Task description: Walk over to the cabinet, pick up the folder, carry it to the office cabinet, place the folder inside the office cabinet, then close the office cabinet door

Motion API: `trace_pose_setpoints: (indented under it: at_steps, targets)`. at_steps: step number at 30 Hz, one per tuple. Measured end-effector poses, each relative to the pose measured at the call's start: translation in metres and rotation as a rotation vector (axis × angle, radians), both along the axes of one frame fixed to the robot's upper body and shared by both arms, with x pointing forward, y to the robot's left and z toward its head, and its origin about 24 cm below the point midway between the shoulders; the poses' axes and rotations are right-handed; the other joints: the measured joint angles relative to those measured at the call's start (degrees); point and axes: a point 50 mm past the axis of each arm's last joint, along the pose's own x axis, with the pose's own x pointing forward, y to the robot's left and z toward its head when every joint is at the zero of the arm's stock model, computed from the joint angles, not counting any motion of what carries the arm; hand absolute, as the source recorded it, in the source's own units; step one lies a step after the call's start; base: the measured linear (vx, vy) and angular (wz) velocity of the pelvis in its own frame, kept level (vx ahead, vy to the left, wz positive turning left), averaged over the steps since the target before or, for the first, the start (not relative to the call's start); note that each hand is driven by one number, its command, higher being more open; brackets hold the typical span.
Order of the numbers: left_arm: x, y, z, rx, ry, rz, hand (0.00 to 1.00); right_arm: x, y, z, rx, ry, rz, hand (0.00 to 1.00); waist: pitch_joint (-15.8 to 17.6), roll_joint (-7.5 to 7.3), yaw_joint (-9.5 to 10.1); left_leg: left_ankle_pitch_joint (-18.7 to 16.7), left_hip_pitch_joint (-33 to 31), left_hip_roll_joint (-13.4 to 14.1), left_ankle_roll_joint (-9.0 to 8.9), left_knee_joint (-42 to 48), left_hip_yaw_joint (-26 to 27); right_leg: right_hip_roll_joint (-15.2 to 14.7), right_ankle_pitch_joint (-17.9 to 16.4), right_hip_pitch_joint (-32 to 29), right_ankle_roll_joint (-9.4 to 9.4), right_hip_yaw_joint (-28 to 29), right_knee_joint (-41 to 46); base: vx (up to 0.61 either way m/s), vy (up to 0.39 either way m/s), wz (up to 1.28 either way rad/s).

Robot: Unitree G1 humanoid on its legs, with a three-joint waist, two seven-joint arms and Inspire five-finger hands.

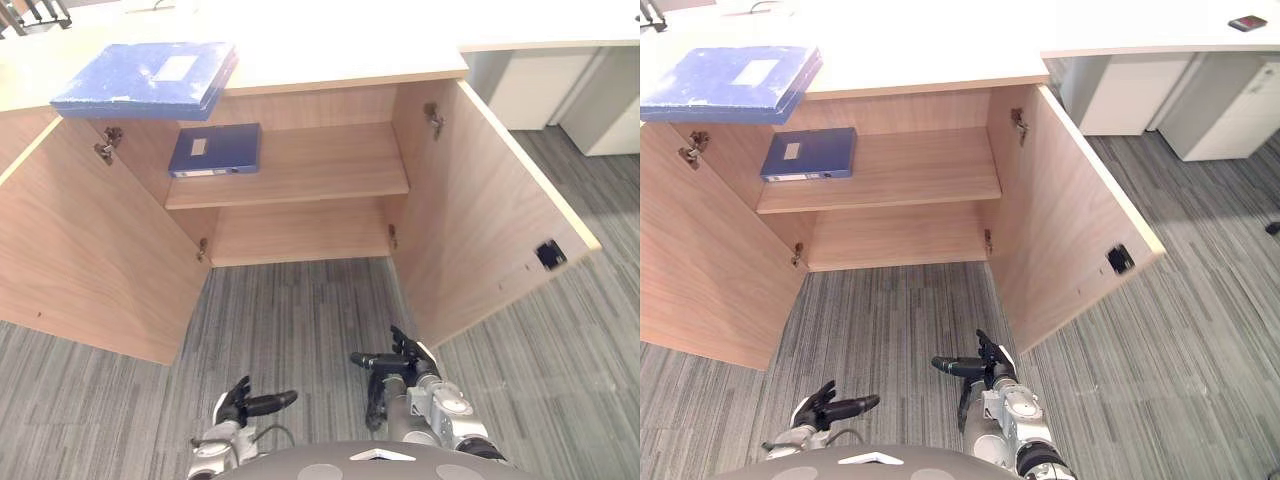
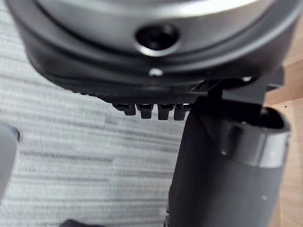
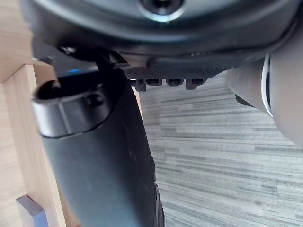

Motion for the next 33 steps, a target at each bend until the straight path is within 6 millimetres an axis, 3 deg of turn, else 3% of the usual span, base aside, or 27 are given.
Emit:
trace_pose_setpoints:
  at_steps: [2, 5, 6, 7, 8, 9, 10, 11, 13, 15, 16, 17, 18, 19, 20, 22, 28, 33]
  targets:
    - [0.003, -0.01, 0.0, -0.022, -0.005, -0.056, 1.0, 0.0, 0.0, -0.002, 0.007, 0.015, 0.0, 1.0, 0.0, 0.16, -0.47, 0.4, -0.5, 1.9, -0.62, 2.3, -2.9, 1.1, -0.7, 1.2, -0.69, -0.1, 0.9, 0.19, -0.144, 0.67]
    - [0.007, -0.015, 0.001, -0.02, -0.012, -0.119, 1.0, -0.015, -0.008, -0.012, 0.011, 0.1, -0.06, 1.0, -1.4, 0.27, -0.67, 4.2, -6.9, 3.6, -7.14, 14.3, -5.7, 3.0, -2.6, 8.0, 0.27, -1.6, -6.0, 0.18, -0.14, 0.78]
    - [0.009, -0.012, 0.002, -0.009, -0.019, -0.125, 1.0, -0.019, -0.012, -0.014, 0.006, 0.121, -0.079, 1.0, -1.2, 0.66, -0.28, 7.9, -10.4, 3.8, -10.57, 21.5, -5.5, 4.0, -2.8, 11.1, 0.69, -2.4, -9.6, 0.08, -0.078, 0.49]
    - [0.008, -0.007, 0.003, 0.009, -0.018, -0.122, 1.0, -0.021, -0.015, -0.015, -0.007, 0.139, -0.083, 1.0, -1.0, 0.76, -0.34, 14.5, -14.1, 3.8, -12.06, 28.5, -4.6, 4.3, -2.8, 14.2, 0.67, -3.4, -12.3, 0.0, -0.023, 0.44]
    - [0.008, -0.004, 0.003, 0.02, -0.016, -0.123, 1.0, -0.024, -0.018, -0.016, -0.016, 0.152, -0.086, 1.0, -0.6, 0.59, -0.18, 17.9, -15.6, 4.0, -12.09, 31.9, -3.5, 4.4, -2.8, 16.6, 0.62, -3.7, -14.4, -0.08, 0.067, 0.5]
    - [0.009, -0.003, 0.004, 0.039, -0.02, -0.138, 1.0, -0.034, -0.025, -0.019, -0.034, 0.191, -0.093, 1.0, 0.0, 0.42, 0.19, 17.2, -19.8, 5.9, -10.93, 40.5, 0.1, 4.7, -2.6, 20.7, 0.47, -5.0, -17.6, -0.11, 0.138, 0.45]
    - [0.01, -0.002, 0.005, 0.048, -0.031, -0.151, 1.0, -0.04, -0.031, -0.021, -0.053, 0.219, -0.106, 1.0, -0.3, 1.19, 0.87, 13.0, -22.7, 7.3, -9.29, 45.4, 3.9, 4.8, -2.6, 23.1, 0.43, -5.8, -18.9, -0.16, 0.208, 0.38]
    - [0.013, -0.001, 0.008, 0.055, -0.057, -0.16, 1.0, -0.049, -0.04, -0.024, -0.08, 0.264, -0.122, 1.0, 0.0, 0.67, 1.47, 7.8, -26.1, 8.1, -6.66, 47.6, 8.7, 4.5, -2.6, 25.8, 0.48, -5.8, -20.8, -0.23, 0.239, 0.15]
    - [0.017, -0.003, 0.012, 0.074, -0.092, -0.199, 1.0, -0.053, -0.047, -0.025, -0.11, 0.282, -0.12, 1.0, 0.1, 0.44, 2.3, 2.3, -29.7, 7.4, -5.65, 42.1, 13.2, 3.2, -2.4, 28.1, 0.85, -5.9, -22.4, -0.36, 0.207, 0.02]
    - [0.021, -0.005, 0.015, 0.085, -0.115, -0.242, 1.0, -0.055, -0.049, -0.025, -0.114, 0.287, -0.122, 1.0, 0.4, 0.08, 2.7, 1.2, -31.1, 5.8, -5.2, 28.0, 15.2, 1.7, -2.5, 29.9, 1.78, -6.1, -23.4, -0.49, 0.142, 0.0]
    - [0.022, -0.008, 0.015, 0.084, -0.118, -0.266, 1.0, -0.056, -0.05, -0.025, -0.116, 0.286, -0.121, 1.0, 0.3, 0.32, 2.51, 5.7, -31.1, 5.0, -4.34, 15.1, 15.6, 1.3, -3.0, 31.0, 3.69, -6.4, -24.1, -0.54, 0.197, 0.12]
    - [0.02, -0.014, 0.015, 0.071, -0.115, -0.292, 1.0, -0.057, -0.056, -0.024, -0.129, 0.288, -0.122, 1.0, 0.1, 1.64, 2.66, 13.0, -31.7, 4.6, -3.98, 6.1, 14.9, 2.0, -3.9, 31.2, 5.55, -6.5, -23.9, -0.42, 0.22, 0.23]
    - [0.02, -0.013, 0.014, 0.078, -0.111, -0.308, 1.0, -0.057, -0.053, -0.024, -0.126, 0.288, -0.122, 1.0, -0.3, 1.21, 2.64, 13.2, -30.8, 3.6, -3.66, 5.0, 14.6, 1.5, -4.1, 31.3, 5.93, -6.3, -23.9, -0.19, 0.269, 0.34]
    - [0.022, -0.009, 0.015, 0.096, -0.118, -0.328, 1.0, -0.055, -0.046, -0.025, -0.115, 0.284, -0.106, 1.0, -0.6, -1.0, 2.61, 14.8, -29.6, 1.5, -3.2, 0.9, 14.6, -0.1, -3.8, 31.0, 6.36, -4.8, -25.0, -0.02, 0.224, 0.3]
    - [0.024, -0.005, 0.016, 0.11, -0.122, -0.335, 1.0, -0.054, -0.04, -0.026, -0.1, 0.282, -0.103, 1.0, -0.4, -2.26, 2.73, 15.8, -28.9, 0.4, -2.94, -1.3, 14.7, -0.8, -3.9, 30.9, 6.74, -4.6, -25.6, -0.04, 0.207, 0.24]
    - [0.02, 0.006, 0.015, 0.142, -0.099, -0.357, 1.0, -0.047, -0.025, -0.026, -0.069, 0.261, -0.083, 1.0, -0.1, -3.75, 2.9, 16.8, -27.3, -1.0, -2.51, -4.5, 15.1, -1.9, -3.7, 31.1, 6.89, -4.0, -25.9, 0.04, 0.104, 0.05]
    - [0.01, 0.01, 0.008, 0.153, -0.042, -0.376, 1.0, -0.054, -0.019, -0.029, -0.06, 0.281, -0.06, 1.0, -1.2, -2.56, 2.31, 21.5, -19.7, -3.3, -2.31, -16.8, 17.3, -3.3, -3.7, 31.9, 7.84, -0.5, -26.2, 0.05, 0.035, -0.16]
    - [0.011, 0.01, 0.007, 0.153, -0.031, -0.375, 1.0, -0.059, -0.019, -0.03, -0.059, 0.295, -0.058, 1.0, -1.5, -3.71, 2.38, 21.6, -19.6, -3.4, -2.4, -16.9, 17.4, -3.4, -4.4, 31.9, 8.78, -0.2, -26.3, -0.01, -0.017, -0.01]
